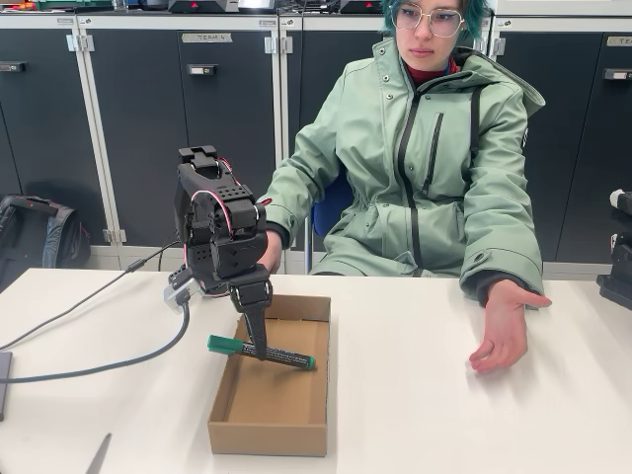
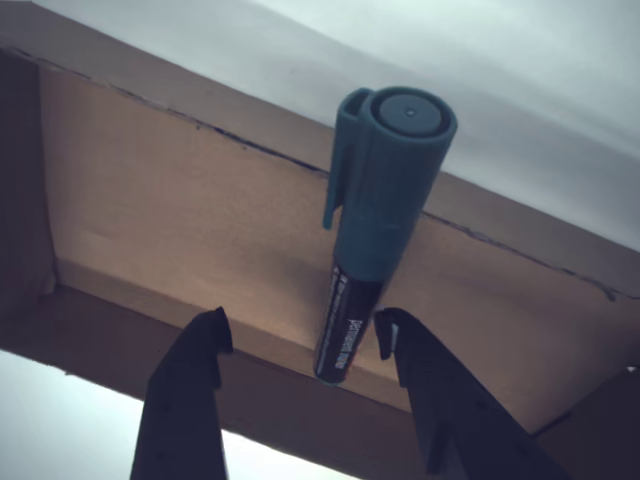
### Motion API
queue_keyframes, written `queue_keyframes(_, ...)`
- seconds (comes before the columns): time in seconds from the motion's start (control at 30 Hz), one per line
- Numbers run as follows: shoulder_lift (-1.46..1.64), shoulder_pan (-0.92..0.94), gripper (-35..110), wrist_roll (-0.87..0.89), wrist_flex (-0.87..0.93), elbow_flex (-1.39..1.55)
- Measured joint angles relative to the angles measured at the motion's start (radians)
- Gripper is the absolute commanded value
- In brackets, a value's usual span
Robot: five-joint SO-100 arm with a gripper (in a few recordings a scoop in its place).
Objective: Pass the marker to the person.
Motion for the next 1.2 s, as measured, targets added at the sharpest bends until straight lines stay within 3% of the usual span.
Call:
queue_keyframes(0.6,0.020,0.008,33,0.003,-0.061,0.130)
queue_keyframes(0.9,0.020,0.014,-5,0.003,-0.069,0.130)
queue_keyframes(1.2,0.020,0.018,-5,0.003,-0.067,0.130)
